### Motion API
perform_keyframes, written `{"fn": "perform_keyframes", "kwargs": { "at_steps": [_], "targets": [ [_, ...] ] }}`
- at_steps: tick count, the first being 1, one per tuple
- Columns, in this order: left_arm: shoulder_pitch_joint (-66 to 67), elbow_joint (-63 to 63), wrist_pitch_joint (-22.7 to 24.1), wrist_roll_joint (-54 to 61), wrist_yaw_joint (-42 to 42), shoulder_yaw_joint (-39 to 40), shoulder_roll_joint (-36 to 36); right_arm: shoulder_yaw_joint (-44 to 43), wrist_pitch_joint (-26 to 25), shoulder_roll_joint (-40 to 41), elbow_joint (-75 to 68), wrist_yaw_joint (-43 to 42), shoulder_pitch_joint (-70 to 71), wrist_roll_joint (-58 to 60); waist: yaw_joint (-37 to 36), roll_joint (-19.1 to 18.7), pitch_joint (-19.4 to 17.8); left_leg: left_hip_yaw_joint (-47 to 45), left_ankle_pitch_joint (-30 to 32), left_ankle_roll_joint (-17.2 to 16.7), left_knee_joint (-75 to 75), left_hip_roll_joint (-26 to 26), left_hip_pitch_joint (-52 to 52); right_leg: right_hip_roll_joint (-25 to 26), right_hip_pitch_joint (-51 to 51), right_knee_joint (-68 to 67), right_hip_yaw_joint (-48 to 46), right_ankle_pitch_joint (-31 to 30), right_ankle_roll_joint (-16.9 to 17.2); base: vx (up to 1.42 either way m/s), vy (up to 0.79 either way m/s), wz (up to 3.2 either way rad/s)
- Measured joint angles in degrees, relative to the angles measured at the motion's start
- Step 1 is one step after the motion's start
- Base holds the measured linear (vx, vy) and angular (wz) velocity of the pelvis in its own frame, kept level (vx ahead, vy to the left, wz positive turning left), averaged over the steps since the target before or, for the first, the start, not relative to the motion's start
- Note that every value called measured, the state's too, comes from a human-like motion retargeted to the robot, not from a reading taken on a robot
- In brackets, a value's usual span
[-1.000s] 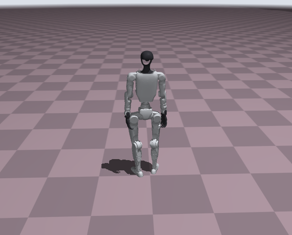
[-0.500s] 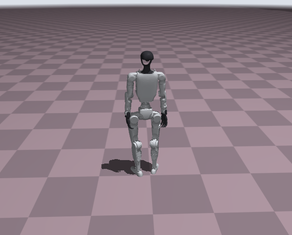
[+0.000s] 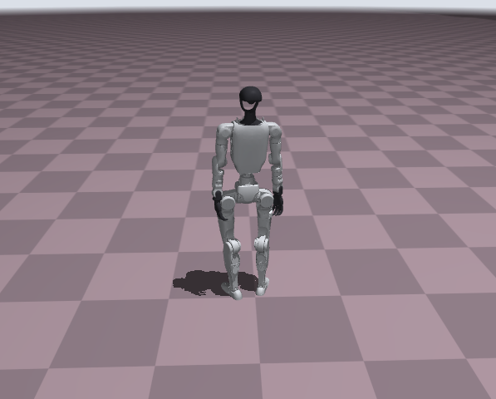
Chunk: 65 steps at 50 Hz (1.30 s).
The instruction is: Upper body actions
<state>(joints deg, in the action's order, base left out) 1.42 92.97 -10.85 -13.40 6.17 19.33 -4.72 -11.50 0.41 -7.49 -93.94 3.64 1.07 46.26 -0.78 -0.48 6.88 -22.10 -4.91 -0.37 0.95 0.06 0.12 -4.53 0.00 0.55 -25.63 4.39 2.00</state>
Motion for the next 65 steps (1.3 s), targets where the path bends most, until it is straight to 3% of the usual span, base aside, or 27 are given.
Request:
{"fn": "perform_keyframes", "kwargs": {
  "at_steps": [65],
  "targets": [
    [-0.51,-0.75,0.6,0.22,-0.01,0.16,0.09,0.47,0.15,-0.01,-0.41,0.12,-0.18,0.32,0.21,0.36,0.51,-0.5,-0.14,-0.01,-0.26,0.17,-0.24,0.44,0.09,-0.01,0.75,0.06,-0.13,0.0,0.0,0.0]
  ]
}}
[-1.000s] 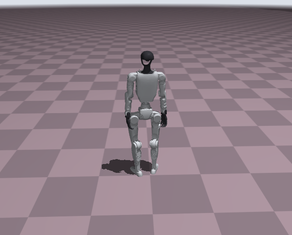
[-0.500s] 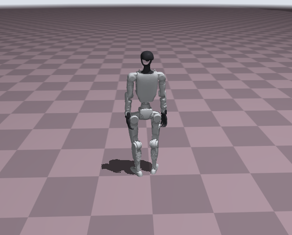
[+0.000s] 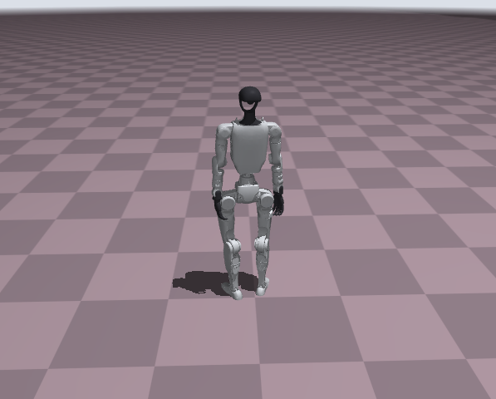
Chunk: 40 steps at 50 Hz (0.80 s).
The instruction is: Upper body actions
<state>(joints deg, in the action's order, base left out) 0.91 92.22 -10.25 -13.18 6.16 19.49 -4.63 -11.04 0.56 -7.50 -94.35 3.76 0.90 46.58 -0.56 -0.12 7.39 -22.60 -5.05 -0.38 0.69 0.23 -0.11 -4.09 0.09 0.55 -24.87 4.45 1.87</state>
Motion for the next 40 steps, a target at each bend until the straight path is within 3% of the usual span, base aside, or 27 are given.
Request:
{"fn": "perform_keyframes", "kwargs": {
  "at_steps": [27,33,40],
  "targets": [
    [1.12,2.96,-0.32,0.54,0.94,-0.93,-2.18,0.39,1.63,0.51,2.09,2.04,0.0,0.62,1.1,-0.45,-0.98,-1.84,-0.17,-0.06,-0.3,0.4,-1.12,0.53,0.44,-0.49,2.28,-0.37,-0.41,0.0,0.0,-0.04],
    [-3.94,5.18,-2.6,2.91,-0.25,-2.35,-3.55,-1.28,4.77,-0.61,3.93,1.31,-1.99,3.31,2.64,-0.46,-2.37,-2.43,-0.11,-0.05,-0.15,0.66,-1.34,0.65,0.46,-0.53,2.97,-0.76,-0.5,-0.04,-0.02,-0.12],
    [-15.77,-1.58,-0.1,0.12,-0.61,-3.5,-1.61,-5.65,1.82,-5.31,-2.03,-2.44,-7.91,1.1,2.45,0.79,-3.62,-1.16,0.32,-0.01,0.48,0.32,-0.38,-0.27,-0.03,-0.16,1.62,-1.01,-0.21,-0.03,-0.01,0.07]
  ]
}}
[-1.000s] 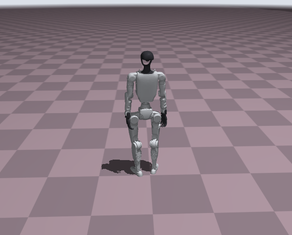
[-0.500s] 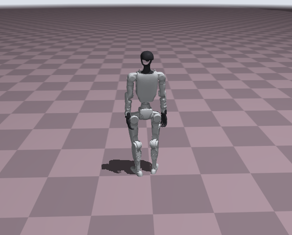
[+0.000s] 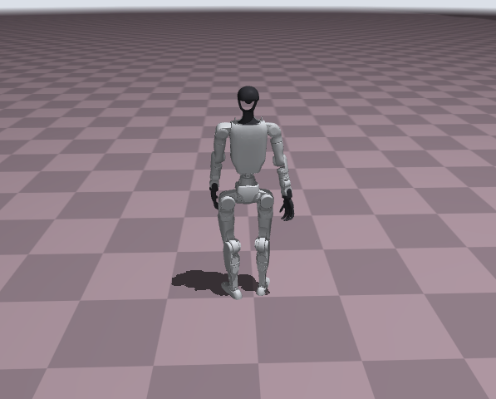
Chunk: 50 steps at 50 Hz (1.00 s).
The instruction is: Upper body actions
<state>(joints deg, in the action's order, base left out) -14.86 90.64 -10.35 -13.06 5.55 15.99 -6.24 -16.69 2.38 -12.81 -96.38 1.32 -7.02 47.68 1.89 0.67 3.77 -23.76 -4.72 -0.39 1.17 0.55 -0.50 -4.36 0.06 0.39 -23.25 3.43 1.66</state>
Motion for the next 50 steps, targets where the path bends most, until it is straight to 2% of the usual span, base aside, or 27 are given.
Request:
{"fn": "perform_keyframes", "kwargs": {
  "at_steps": [8,15,23,27,32,35,39,40,42,43,45,46,50],
  "targets": [
    [-7.3,-10.0,5.31,-1.69,-0.96,-2.97,3.06,-4.26,-4.19,-1.56,-1.02,-2.98,-6.72,-7.84,-0.54,0.78,-0.73,1.84,0.36,-0.03,1.09,-0.16,1.69,-1.15,-0.48,0.42,-2.87,-0.2,0.67,0.0,0.0,0.13],
    [-4.6,-10.79,7.11,-1.38,-0.71,-3.95,4.05,-0.28,-6.4,0.32,-1.02,-2.87,-3.72,-11.05,-1.32,0.66,-1.72,3.83,0.47,0.15,1.87,-0.87,2.31,-2.15,-1.11,0.27,-4.02,-0.08,1.13,0.0,0.07,0.27],
    [5.57,1.79,3.22,-1.96,1.43,-0.34,1.02,6.2,-0.66,4.38,1.54,0.42,9.96,-6.23,-4.39,0.76,-2.83,3.9,0.09,1.63,2.41,-2.98,2.3,-4.55,-0.24,-1.98,-3.45,-0.47,1.8,0.01,0.15,0.09],
    [8.84,5.71,0.38,3.86,5.81,1.33,-1.46,9.12,2.02,6.27,5.1,4.74,18.15,-7.07,-3.12,-0.4,-4.3,1.31,0.62,2.76,1.31,-3.33,1.38,-5.07,0.47,-3.22,-3.51,-2.33,1.11,-0.04,0.21,0.03],
    [6.57,3.91,1.66,11.26,3.85,4.96,-1.97,10.98,3.02,11.03,8.33,12.36,28.81,-11.03,-3.42,-2.24,-4.99,-1.97,0.87,3.5,0.12,-2.05,2.12,-5.02,6.11,-9.84,-1.17,-2.72,0.16,-0.13,0.16,-0.78],
    [5.12,0.17,1.98,7.82,3.1,3.33,-2.88,11.94,4.13,14.16,10.45,17.04,33.86,-14.29,-4.41,-1.97,-4.79,-4.08,0.66,3.61,-0.23,-1.62,2.52,-3.05,8.47,-13.39,1.61,-0.07,-0.57,-0.09,0.05,-0.92],
    [4.6,-6.32,1.14,2.24,4.49,-1.81,-4.48,12.75,5.92,17.86,14.9,21.35,38.11,-17.0,-3.02,-1.08,-5.11,-3.04,0.32,3.87,-0.14,-2.21,2.02,1.16,7.93,-12.4,11.94,1.56,0.65,-0.01,-0.01,-0.09],
    [4.74,-7.6,1.11,0.79,4.41,-2.56,-4.61,12.94,6.48,18.5,16.01,22.03,38.81,-17.51,-2.69,-0.96,-5.02,-2.69,0.19,3.9,-0.09,-2.38,1.83,1.47,7.08,-10.95,12.08,2.33,0.34,0.0,0.0,0.0],
    [6.17,-9.27,1.34,-1.66,2.65,-2.93,-4.4,13.05,7.45,19.12,17.89,23.11,39.7,-18.37,-2.68,-0.16,-4.43,-2.48,-0.25,3.91,0.06,-3.39,1.39,-1.32,4.44,-6.99,2.31,0.83,1.0,0.09,-0.02,0.06],
    [7.38,-9.41,1.66,-2.48,1.25,-3.03,-4.17,12.99,7.84,19.22,18.6,23.54,40.0,-18.72,-2.42,0.16,-4.33,-2.2,-0.4,3.9,0.12,-3.84,0.92,-0.4,3.62,-5.68,3.35,0.59,0.18,0.13,-0.03,0.03],
    [9.95,-7.99,1.48,-2.64,-2.24,-2.46,-3.3,12.7,8.33,19.17,19.88,24.18,40.86,-19.47,-3.36,0.08,-4.55,-2.94,-0.77,3.7,0.12,-3.6,0.07,0.19,3.66,-5.0,7.86,-0.57,1.31,0.08,-0.03,-0.24],
    [11.47,-6.46,1.06,-2.19,-2.66,-1.74,-2.73,12.65,8.64,19.04,20.22,24.18,41.23,-19.59,-3.49,-0.18,-4.7,-3.21,-0.93,3.57,0.11,-3.28,-0.17,0.09,3.6,-4.41,7.17,-1.23,1.36,0.01,-0.03,-0.39],
    [18.48,1.29,-0.7,-2.44,2.4,1.36,-1.42,13.84,10.37,17.75,20.08,22.77,41.18,-18.39,-3.95,-0.7,-4.87,-5.02,-1.74,3.27,-0.2,-2.89,-1.17,0.78,3.09,-2.78,4.46,-2.1,0.38,0.02,-0.04,-0.43]
  ]
}}
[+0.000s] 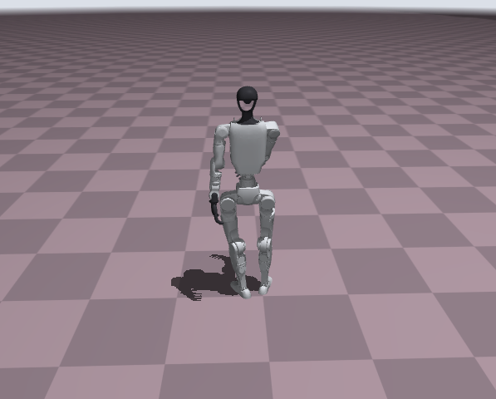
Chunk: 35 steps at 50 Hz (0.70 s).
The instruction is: Upper body actions
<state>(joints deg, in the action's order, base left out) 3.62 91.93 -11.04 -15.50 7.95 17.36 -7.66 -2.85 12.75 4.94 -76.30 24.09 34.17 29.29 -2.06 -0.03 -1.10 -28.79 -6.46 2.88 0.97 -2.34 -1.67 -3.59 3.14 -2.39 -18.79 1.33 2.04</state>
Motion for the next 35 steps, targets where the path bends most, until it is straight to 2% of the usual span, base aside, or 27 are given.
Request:
{"fn": "perform_keyframes", "kwargs": {
  "at_steps": [4,6,9,12,15,18,20,25,28,31,35],
  "targets": [
    [6.46,5.46,-2.76,-3.04,5.65,2.07,-0.29,1.67,0.72,-2.44,-2.56,-4.77,-4.16,4.8,0.24,0.65,-0.9,-0.29,-0.39,-0.38,0.43,0.53,-0.56,0.96,1.44,-3.02,5.12,0.96,-0.16,0.03,-0.1,-0.04],
    [10.19,5.47,-5.13,-3.69,5.74,3.65,0.66,2.31,0.21,-4.56,-5.05,-7.81,-7.53,8.02,0.76,0.5,-1.82,-0.33,-0.23,-0.1,0.05,0.81,-0.73,1.67,2.56,-5.66,7.76,0.51,0.36,-0.06,-0.1,-0.01],
    [12.97,5.47,-6.73,-2.52,4.91,6.49,2.6,2.66,-1.66,-7.49,-10.03,-12.8,-12.89,11.69,0.67,-0.44,-1.1,-2.21,0.31,0.08,-0.91,1.36,0.32,3.13,5.07,-8.41,12.66,-0.4,0.87,-0.06,-0.02,-0.37],
    [13.29,5.47,-4.99,-0.44,4.93,8.87,3.81,0.49,-5.65,-11.29,-17.65,-19.29,-18.86,13.51,2.39,-1.79,-1.27,-1.86,0.91,0.01,-0.87,2.07,1.04,2.75,4.68,-7.9,11.95,0.09,1.28,-0.04,-0.07,0.66],
    [10.94,4.96,-1.55,0.61,5.36,11.08,3.33,-2.16,-13.82,-15.11,-21.1,-22.43,-29.16,10.82,4.75,-2.49,-3.07,2.2,1.06,-0.78,0.33,2.99,0.28,0.98,0.85,-5.39,5.14,3.15,0.5,0.0,-0.16,1.28],
    [9.75,4.1,-0.23,2.59,3.55,9.21,1.85,-3.22,-20.04,-15.71,-21.1,-23.12,-40.14,6.94,2.44,-1.18,-1.66,2.96,0.55,-1.81,1.78,2.98,0.01,1.31,-1.84,-1.9,1.95,3.54,-1.56,0.2,-0.3,0.44],
    [6.55,4.36,1.05,6.45,0.61,6.92,0.81,-5.46,-22.23,-14.91,-21.1,-24.35,-45.62,7.42,0.5,-0.07,-2.36,3.55,-0.29,-2.88,4.48,4.16,0.34,1.45,-3.14,-0.79,3.78,3.51,-1.29,-0.03,-0.43,0.03],
    [-2.81,4.87,4.88,12.6,-4.92,1.61,0.17,-9.43,-20.97,-15.06,-21.1,-24.24,-47.7,15.41,2.73,1.56,-4.63,5.84,0.77,-4.56,12.03,6.48,3.22,0.92,-3.45,-0.17,4.15,3.47,-2.0,-0.15,-0.29,0.17],
    [-9.64,2.53,5.12,8.88,-2.32,-1.15,-0.21,-11.59,-16.46,-16.48,-21.1,-25.65,-46.43,17.87,4.97,2.26,-4.11,6.11,-0.4,-4.83,16.29,7.37,5.94,-0.3,-2.37,0.71,1.84,2.53,-2.46,-0.18,-0.11,0.22],
    [-16.42,-2.45,4.95,6.11,-1.6,-2.56,0.08,-12.89,-14.7,-17.74,-21.1,-29.0,-45.23,16.3,2.89,1.91,-4.76,8.87,-1.42,-5.87,14.24,5.19,5.71,0.26,-1.67,0.96,2.54,1.27,-2.89,-0.15,-0.05,-0.72],
    [-23.93,-9.3,5.65,5.74,-2.73,-1.51,0.43,-14.7,-13.54,-18.82,-21.1,-28.84,-44.61,13.72,1.42,0.38,-3.51,9.87,-0.21,-3.37,7.92,2.99,4.22,1.89,-0.8,1.29,2.72,0.44,-3.09,-0.03,0.03,-0.62]
  ]
}}
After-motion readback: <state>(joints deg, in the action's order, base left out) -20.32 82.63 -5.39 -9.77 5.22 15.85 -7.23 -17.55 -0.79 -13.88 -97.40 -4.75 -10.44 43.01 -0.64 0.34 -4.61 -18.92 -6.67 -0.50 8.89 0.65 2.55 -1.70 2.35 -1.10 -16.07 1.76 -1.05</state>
